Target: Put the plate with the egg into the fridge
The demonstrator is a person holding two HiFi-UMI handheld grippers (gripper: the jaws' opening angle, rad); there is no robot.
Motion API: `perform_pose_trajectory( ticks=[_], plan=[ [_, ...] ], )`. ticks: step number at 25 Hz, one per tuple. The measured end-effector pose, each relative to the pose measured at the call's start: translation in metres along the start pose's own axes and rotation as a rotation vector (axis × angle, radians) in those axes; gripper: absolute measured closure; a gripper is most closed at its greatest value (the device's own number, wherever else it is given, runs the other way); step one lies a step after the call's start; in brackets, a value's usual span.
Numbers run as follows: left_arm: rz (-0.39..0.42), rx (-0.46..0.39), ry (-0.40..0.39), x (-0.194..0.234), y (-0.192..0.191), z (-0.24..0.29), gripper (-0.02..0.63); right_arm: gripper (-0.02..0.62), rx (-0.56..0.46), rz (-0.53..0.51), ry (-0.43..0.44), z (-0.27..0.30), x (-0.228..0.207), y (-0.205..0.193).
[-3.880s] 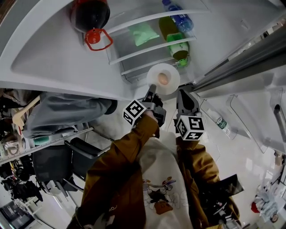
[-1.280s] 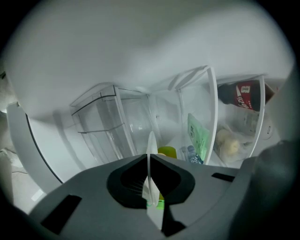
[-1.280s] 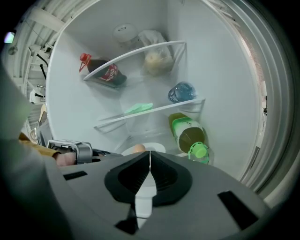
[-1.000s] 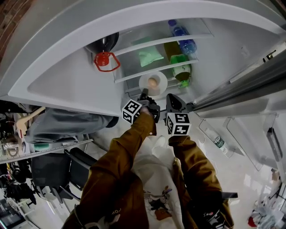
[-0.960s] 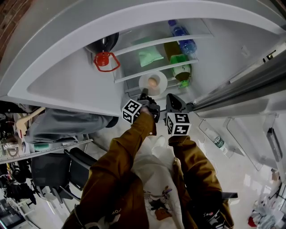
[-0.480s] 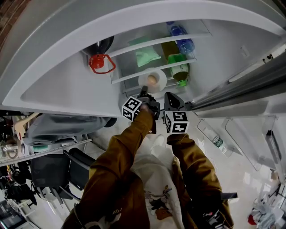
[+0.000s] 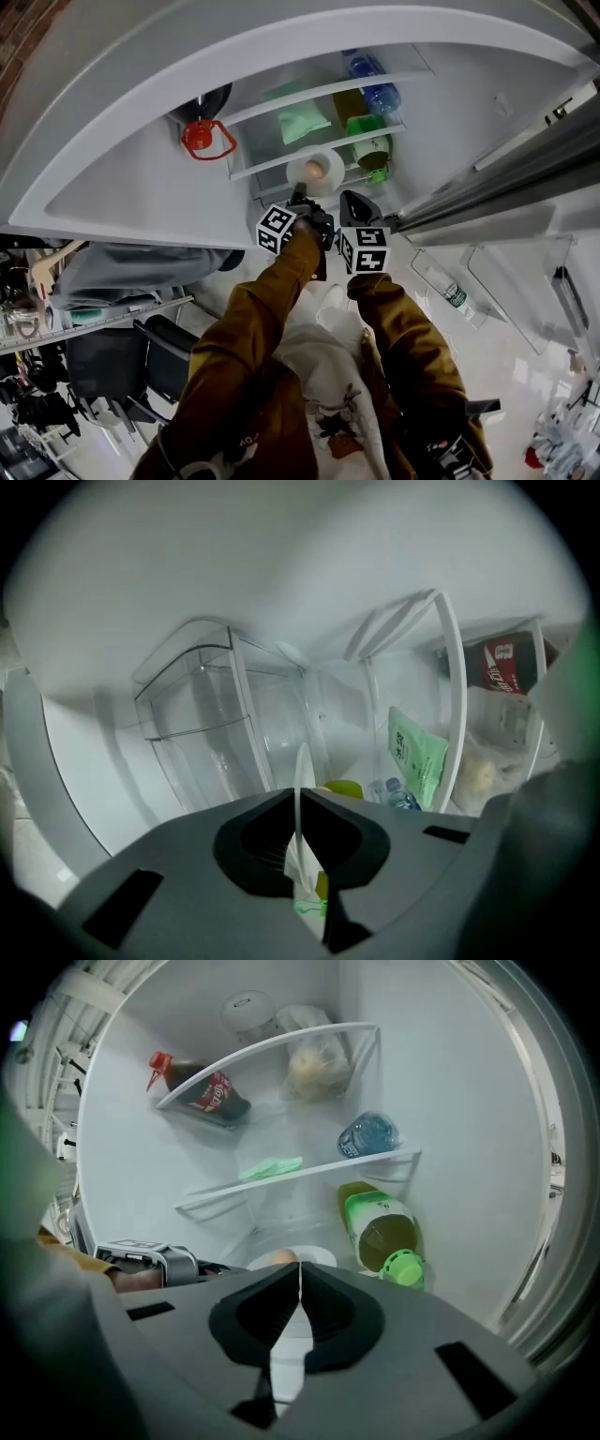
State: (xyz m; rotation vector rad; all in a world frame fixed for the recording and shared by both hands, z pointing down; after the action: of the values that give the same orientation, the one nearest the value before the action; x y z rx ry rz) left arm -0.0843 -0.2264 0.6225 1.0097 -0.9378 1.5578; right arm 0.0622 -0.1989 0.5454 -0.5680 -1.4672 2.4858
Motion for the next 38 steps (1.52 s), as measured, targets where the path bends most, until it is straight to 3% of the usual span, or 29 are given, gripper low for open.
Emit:
perform_pose_trajectory(
  ticks=[27, 38],
  plan=[
    [-0.049, -0.05, 0.051, 0.007, 0.011, 0.01, 0.586, 0.588, 0.017, -0.012, -0.006, 0.01, -0.001, -0.004],
    [0.032, -0.039, 0.117, 0.007, 0.014, 0.006, 0.583, 0.588, 0.02, -0.012, -0.006, 0.009, 0.0, -0.005]
  ],
)
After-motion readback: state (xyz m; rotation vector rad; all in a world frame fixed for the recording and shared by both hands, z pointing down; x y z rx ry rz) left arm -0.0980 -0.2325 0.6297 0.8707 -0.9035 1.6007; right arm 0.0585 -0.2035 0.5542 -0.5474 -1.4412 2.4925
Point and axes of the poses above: the fingertips, and each gripper's own axes: z forward along the fingers, x to its left, y out of its top, the point moved 4 cm from there along -z, backward along the fingers
